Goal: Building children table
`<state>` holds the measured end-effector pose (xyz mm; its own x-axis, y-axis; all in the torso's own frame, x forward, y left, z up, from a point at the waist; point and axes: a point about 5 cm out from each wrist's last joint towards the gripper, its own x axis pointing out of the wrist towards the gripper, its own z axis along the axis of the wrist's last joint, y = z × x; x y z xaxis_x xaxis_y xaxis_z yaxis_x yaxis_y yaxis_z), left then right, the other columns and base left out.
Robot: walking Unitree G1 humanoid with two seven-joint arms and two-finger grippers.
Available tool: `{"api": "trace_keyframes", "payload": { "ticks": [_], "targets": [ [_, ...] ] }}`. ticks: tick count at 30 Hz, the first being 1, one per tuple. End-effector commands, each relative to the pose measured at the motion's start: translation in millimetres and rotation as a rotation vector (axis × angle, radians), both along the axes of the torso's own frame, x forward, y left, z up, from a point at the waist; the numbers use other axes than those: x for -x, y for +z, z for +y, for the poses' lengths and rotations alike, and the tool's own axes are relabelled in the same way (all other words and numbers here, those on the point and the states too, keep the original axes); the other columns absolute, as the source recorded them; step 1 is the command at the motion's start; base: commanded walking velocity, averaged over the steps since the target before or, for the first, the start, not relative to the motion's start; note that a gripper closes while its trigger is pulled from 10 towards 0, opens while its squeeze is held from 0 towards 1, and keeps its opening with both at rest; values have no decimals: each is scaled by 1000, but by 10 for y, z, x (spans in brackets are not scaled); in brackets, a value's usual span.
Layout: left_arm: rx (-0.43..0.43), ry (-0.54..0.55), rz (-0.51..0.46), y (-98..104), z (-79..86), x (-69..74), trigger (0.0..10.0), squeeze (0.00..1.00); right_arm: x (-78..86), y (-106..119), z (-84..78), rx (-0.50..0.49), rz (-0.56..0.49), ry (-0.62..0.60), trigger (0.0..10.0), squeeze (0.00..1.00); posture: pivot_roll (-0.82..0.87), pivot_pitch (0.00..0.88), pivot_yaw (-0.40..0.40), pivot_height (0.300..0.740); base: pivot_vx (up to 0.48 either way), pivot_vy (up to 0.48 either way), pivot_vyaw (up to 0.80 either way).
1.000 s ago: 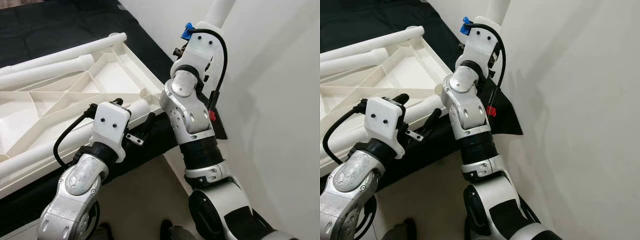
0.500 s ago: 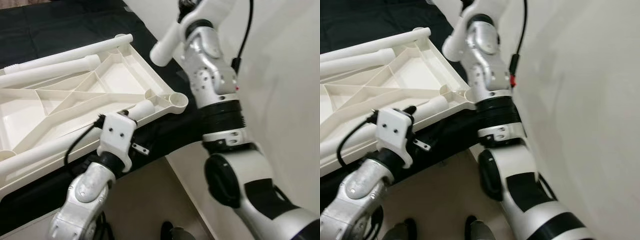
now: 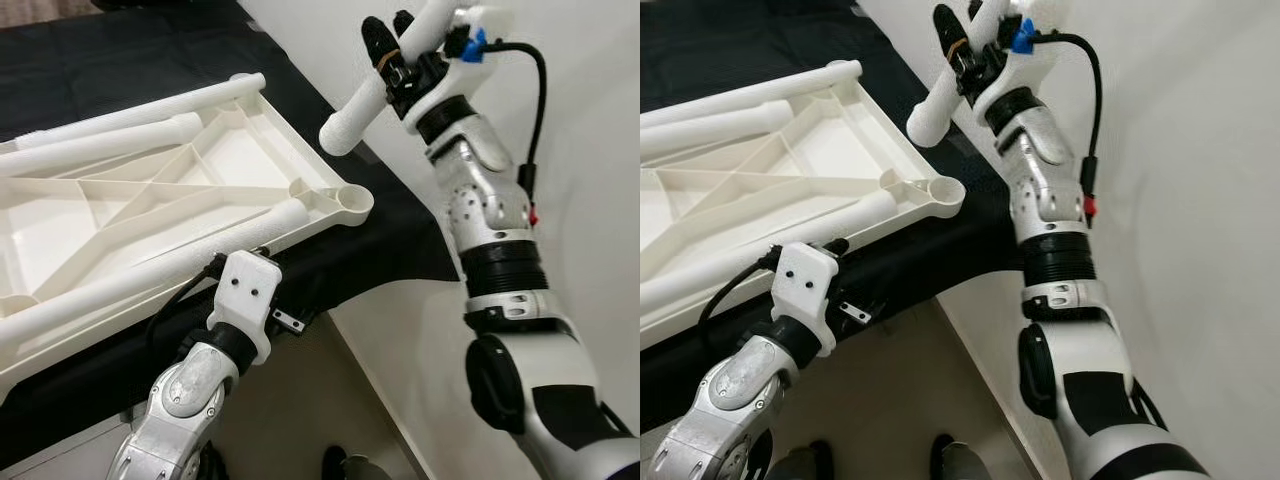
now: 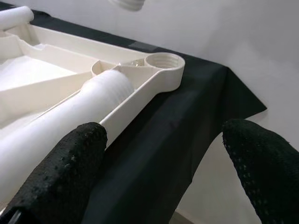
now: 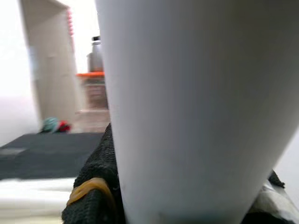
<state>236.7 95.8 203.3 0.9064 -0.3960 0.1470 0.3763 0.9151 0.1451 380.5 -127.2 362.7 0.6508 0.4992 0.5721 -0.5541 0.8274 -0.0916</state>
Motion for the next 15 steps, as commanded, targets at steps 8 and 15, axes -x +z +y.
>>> {"api": "trace_keyframes", "payload": {
  "ticks": [8, 15],
  "targets": [
    [-28, -91, 17, 36, 2, -76, 10000, 0, 243, -353, 5, 257, 88, 455, 10000, 0, 42, 135, -83, 740, 0, 0, 0],
    [-141, -195, 26, 99, 57, -200, 10000, 0, 465, -549, -14, 224, 186, 783, 10000, 0, 50, 110, -63, 740, 0, 0, 0]
  ]
}}
